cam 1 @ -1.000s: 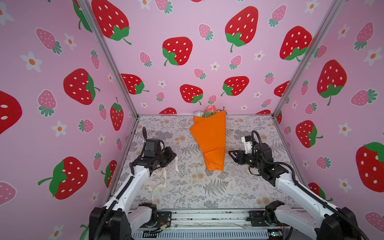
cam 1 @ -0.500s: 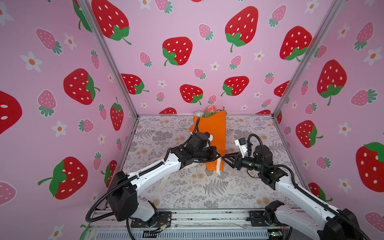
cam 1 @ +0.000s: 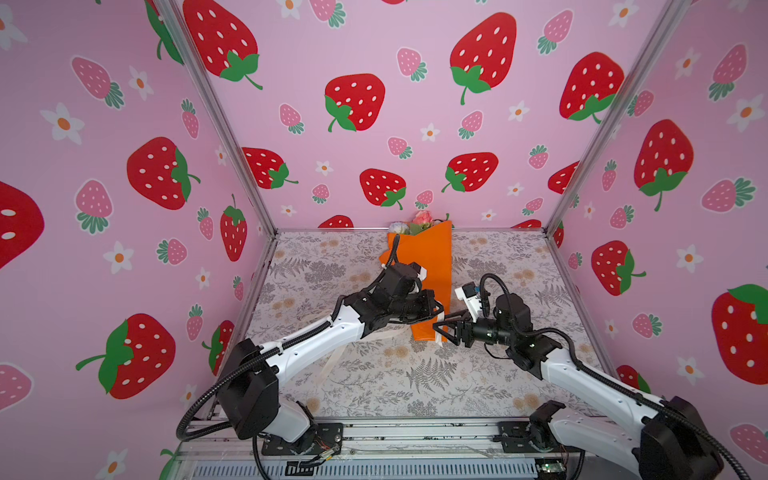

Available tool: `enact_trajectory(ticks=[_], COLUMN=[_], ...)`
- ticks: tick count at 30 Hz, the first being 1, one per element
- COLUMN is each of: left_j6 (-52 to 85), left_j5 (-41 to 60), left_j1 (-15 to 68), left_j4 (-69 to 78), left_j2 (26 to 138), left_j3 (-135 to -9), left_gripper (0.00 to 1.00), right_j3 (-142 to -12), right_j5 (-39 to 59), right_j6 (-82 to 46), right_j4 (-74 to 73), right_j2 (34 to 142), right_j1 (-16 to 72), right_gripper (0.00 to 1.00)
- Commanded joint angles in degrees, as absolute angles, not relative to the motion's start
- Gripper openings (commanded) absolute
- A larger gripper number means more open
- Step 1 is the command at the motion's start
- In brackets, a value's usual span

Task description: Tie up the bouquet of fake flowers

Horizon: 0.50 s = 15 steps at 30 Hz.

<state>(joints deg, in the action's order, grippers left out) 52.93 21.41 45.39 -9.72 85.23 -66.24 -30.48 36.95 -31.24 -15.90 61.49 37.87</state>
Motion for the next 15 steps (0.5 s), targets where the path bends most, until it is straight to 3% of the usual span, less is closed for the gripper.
enact_trajectory(ticks=[1, 7, 9, 10, 15], left_j6=[53.93, 53.40, 52.30, 51.30, 47.93], left_j5=[22.72, 22.93, 22.15, 21.05, 5.42], left_j1=[45.70, 45.64, 45.70, 45.70, 45.18], left_j4=[-7.58, -7.71, -10.09, -12.02, -28.00], left_j2=[85.77, 85.23, 84.66, 84.03, 76.93], left_j3=[-66.18, -65.99, -66.34, -66.15, -62.18], left_gripper=[0.00, 0.04, 0.23, 0.33, 0.59], right_j3=[-30.82, -30.11, -30.19, -30.61, -32.46], right_j5=[34.44, 29.11, 24.83, 21.10, 2.99], right_j6=[-32.65, -32.36, -31.30, -30.61, -27.83], right_j4=[-20.99, -18.94, -15.40, -12.47, 1.22], right_j2=[62.17, 60.54, 58.00, 56.32, 45.03], right_j1=[38.43, 38.58, 38.58, 38.55, 38.42], right_gripper=[0.53, 0.12, 0.01, 0.00, 0.00])
